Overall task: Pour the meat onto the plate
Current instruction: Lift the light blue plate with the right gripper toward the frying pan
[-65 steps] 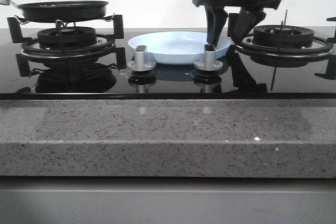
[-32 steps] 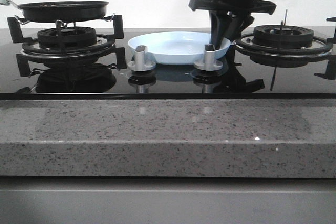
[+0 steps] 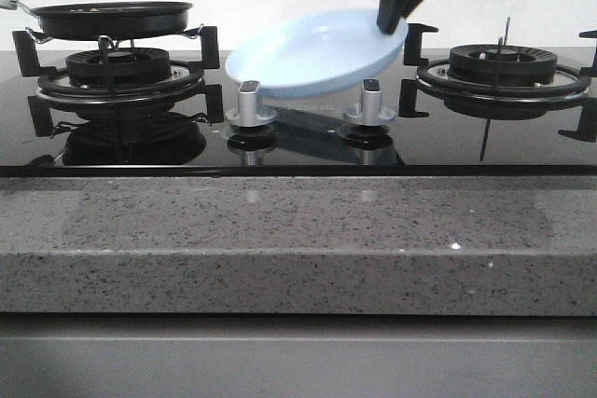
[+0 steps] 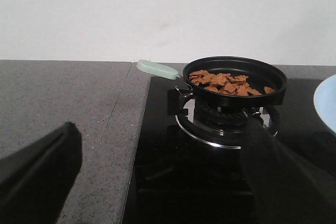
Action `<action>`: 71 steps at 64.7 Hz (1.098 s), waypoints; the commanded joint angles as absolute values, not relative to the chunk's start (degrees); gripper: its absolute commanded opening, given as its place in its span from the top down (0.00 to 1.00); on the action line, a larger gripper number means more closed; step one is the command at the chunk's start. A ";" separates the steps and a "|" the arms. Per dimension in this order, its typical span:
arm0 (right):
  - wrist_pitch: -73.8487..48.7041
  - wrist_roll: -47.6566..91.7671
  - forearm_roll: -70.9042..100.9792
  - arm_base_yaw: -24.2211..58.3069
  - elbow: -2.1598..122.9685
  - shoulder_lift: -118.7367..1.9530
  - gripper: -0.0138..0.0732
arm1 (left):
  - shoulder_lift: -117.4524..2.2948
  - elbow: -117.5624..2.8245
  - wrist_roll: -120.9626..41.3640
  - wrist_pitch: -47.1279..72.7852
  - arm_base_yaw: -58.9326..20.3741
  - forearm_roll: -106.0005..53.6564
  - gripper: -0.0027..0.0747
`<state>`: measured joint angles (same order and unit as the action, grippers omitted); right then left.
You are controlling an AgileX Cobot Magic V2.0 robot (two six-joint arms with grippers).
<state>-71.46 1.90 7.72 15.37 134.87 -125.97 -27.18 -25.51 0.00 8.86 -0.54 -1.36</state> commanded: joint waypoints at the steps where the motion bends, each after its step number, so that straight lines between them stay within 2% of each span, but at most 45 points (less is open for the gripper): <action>1: -75.33 2.53 7.77 15.16 137.76 -121.50 0.91 | -27.72 -27.46 0.00 4.45 -0.54 -1.79 0.18; 21: -76.84 2.58 15.63 15.16 137.15 -118.10 0.91 | -27.72 -27.37 0.00 4.54 -0.54 -1.79 0.18; 31: -75.73 3.01 16.96 15.86 132.07 -114.39 0.91 | -27.72 -27.37 0.00 4.54 -0.54 -1.79 0.18; 58: -51.74 4.11 17.33 19.50 93.25 -96.01 0.91 | -27.72 -27.37 0.00 4.54 -0.54 -1.79 0.18; 71: -42.27 4.11 17.33 19.50 83.04 -91.51 0.91 | -27.72 -27.37 0.00 4.54 -0.54 -1.79 0.18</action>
<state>-49.59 3.63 16.00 19.64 84.33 -95.87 -27.18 -25.51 0.00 8.86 -0.54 -1.36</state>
